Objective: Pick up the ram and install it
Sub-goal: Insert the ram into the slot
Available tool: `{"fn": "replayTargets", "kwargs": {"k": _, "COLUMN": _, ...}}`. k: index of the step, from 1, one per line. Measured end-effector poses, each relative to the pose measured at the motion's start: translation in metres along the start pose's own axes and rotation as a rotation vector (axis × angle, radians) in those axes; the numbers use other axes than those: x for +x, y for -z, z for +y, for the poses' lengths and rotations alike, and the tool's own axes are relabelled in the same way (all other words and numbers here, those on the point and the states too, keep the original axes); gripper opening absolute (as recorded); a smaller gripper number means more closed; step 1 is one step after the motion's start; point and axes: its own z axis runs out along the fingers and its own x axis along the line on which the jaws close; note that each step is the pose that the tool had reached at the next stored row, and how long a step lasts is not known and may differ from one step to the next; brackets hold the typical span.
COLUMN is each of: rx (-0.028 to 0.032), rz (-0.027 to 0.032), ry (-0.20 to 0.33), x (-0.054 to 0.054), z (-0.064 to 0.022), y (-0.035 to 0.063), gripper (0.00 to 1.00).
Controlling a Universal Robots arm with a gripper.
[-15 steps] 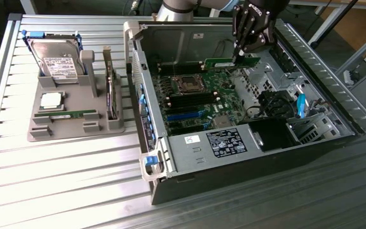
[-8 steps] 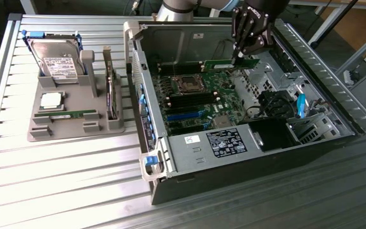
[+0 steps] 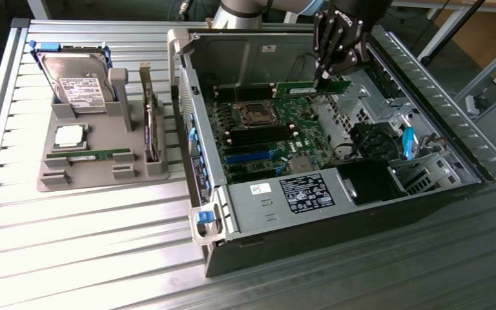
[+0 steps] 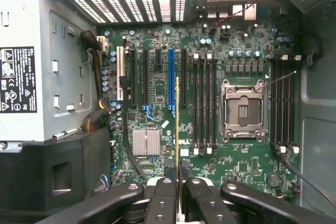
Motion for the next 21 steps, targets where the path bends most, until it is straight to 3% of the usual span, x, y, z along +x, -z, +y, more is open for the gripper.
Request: {"fn": "replayTargets", "kwargs": {"k": 21, "rx": 0.0, "rz": 0.0005, "ry": 0.0, "x": -0.0003, "z": -0.0001, "y": -0.0069, "gripper": 0.12}}
